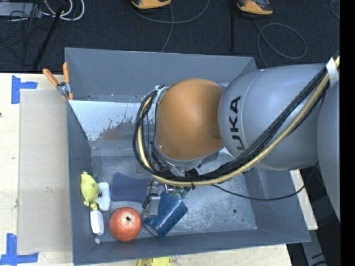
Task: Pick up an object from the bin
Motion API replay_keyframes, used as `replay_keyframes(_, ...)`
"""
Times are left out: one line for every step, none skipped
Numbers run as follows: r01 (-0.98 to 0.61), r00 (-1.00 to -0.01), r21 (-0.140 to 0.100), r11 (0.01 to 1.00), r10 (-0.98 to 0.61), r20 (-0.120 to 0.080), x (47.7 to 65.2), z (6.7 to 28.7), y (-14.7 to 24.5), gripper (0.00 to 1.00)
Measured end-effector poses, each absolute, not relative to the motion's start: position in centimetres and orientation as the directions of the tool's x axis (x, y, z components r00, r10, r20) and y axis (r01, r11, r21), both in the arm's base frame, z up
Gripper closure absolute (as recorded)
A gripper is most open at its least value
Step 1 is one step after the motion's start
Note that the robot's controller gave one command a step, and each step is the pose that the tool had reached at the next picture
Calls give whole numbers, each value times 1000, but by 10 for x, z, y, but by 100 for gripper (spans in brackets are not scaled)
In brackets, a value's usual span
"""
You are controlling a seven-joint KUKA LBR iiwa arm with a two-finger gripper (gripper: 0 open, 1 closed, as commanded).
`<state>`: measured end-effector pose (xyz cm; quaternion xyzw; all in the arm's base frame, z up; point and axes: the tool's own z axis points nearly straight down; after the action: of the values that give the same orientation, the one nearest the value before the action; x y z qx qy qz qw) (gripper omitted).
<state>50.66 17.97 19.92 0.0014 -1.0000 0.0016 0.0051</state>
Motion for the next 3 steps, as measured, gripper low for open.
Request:
replay_keyframes(1,-1000,0,1000,1,2,508,204,179,0)
replay_keyframes(65,-998,1,998,65,-2,504,156,162,0)
replay_keyframes(-54,-999,-1,999,-54,4,495,129,143,0)
